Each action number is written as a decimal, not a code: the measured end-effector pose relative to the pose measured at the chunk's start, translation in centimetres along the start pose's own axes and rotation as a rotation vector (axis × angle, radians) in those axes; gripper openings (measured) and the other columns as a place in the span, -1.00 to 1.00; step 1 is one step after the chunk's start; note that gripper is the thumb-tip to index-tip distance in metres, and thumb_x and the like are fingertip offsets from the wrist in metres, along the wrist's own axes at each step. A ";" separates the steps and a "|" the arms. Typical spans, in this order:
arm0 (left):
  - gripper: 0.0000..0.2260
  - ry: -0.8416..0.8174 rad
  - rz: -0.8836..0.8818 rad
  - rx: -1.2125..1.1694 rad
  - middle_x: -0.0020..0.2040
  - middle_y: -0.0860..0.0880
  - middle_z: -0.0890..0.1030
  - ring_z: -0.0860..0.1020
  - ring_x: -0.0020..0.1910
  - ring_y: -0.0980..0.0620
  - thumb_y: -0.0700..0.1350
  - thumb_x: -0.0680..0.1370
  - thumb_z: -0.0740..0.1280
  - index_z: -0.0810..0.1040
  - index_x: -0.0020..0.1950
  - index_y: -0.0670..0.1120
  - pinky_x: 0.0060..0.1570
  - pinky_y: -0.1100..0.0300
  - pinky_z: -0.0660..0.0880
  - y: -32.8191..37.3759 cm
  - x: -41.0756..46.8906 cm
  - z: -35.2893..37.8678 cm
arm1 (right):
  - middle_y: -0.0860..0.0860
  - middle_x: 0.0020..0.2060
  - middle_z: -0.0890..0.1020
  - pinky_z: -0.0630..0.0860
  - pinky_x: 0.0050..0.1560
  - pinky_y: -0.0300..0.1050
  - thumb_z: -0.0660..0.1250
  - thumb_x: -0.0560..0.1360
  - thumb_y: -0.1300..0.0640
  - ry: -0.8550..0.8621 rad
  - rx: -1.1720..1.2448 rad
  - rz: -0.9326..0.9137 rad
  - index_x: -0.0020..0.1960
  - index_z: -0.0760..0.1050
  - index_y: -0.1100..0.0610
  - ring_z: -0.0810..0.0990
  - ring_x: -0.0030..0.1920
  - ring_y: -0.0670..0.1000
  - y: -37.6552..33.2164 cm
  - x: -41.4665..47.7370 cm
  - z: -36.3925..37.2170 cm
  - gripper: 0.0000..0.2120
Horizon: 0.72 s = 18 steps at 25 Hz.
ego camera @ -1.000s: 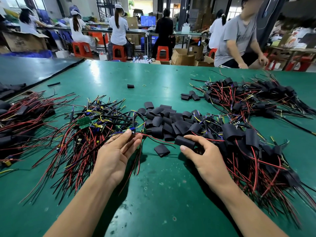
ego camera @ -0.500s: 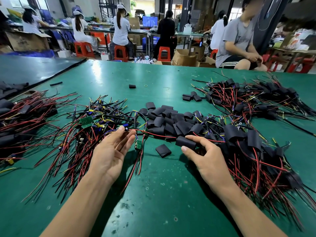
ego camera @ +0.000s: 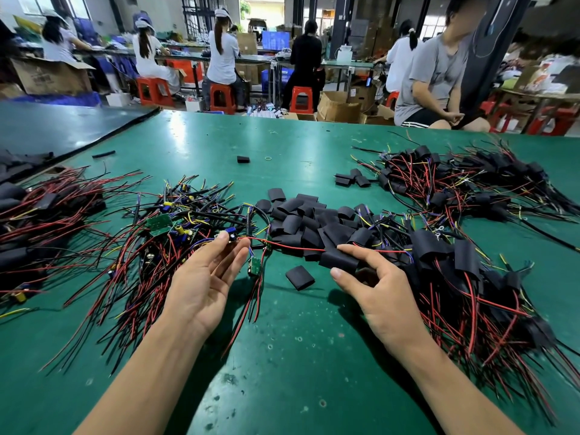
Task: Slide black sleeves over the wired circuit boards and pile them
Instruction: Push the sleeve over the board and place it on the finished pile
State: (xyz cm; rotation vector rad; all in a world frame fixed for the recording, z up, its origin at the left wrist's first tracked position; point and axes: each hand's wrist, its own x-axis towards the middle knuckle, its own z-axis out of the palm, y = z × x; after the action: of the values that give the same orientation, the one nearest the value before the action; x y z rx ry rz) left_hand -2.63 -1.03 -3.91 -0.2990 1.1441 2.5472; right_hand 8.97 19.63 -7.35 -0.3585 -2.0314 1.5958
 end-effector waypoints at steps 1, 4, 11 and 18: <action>-0.95 0.000 0.000 0.002 -0.13 -0.25 0.70 0.72 -0.19 -0.05 -0.24 0.55 0.36 0.57 -0.08 -0.22 -0.09 0.15 0.64 0.0 0.1 0.0 | -0.06 -0.06 0.71 0.54 -0.08 -0.25 0.54 0.44 0.19 0.007 -0.001 -0.010 0.13 0.65 -0.10 0.63 -0.18 -0.15 0.0 0.0 0.0 -0.67; -0.94 0.009 0.010 -0.018 -0.17 -0.24 0.70 0.72 -0.21 -0.05 -0.26 0.56 0.35 0.57 -0.10 -0.23 -0.10 0.16 0.65 0.0 0.3 -0.1 | -0.08 -0.08 0.71 0.55 0.01 -0.13 0.54 0.43 0.19 0.029 -0.014 -0.028 0.12 0.65 -0.10 0.62 -0.17 -0.11 -0.1 0.1 0.0 -0.68; -0.95 0.005 -0.002 -0.046 -0.18 -0.24 0.70 0.72 -0.19 -0.06 -0.26 0.56 0.35 0.59 -0.08 -0.23 -0.08 0.14 0.64 0.1 0.2 -0.2 | -0.19 -0.25 0.67 0.50 -0.07 -0.18 0.53 0.44 0.18 0.010 0.041 -0.027 0.14 0.64 -0.09 0.57 -0.25 -0.17 -0.2 -0.1 0.1 -0.67; -0.95 -0.021 -0.039 -0.079 -0.12 -0.28 0.70 0.72 -0.12 -0.08 -0.26 0.53 0.39 0.60 -0.12 -0.23 -0.14 0.16 0.66 0.3 0.0 -0.1 | -0.29 -0.22 0.60 0.40 -0.08 -0.40 0.54 0.43 0.17 -0.009 -0.121 -0.118 0.15 0.63 -0.12 0.56 -0.17 -0.20 -0.4 -0.4 0.1 -0.65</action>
State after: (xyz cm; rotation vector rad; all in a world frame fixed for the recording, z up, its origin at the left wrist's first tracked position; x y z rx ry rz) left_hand -2.71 -1.34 -3.78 -0.3100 1.0221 2.5587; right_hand 9.28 19.25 -7.07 -0.2703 -2.1200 1.4107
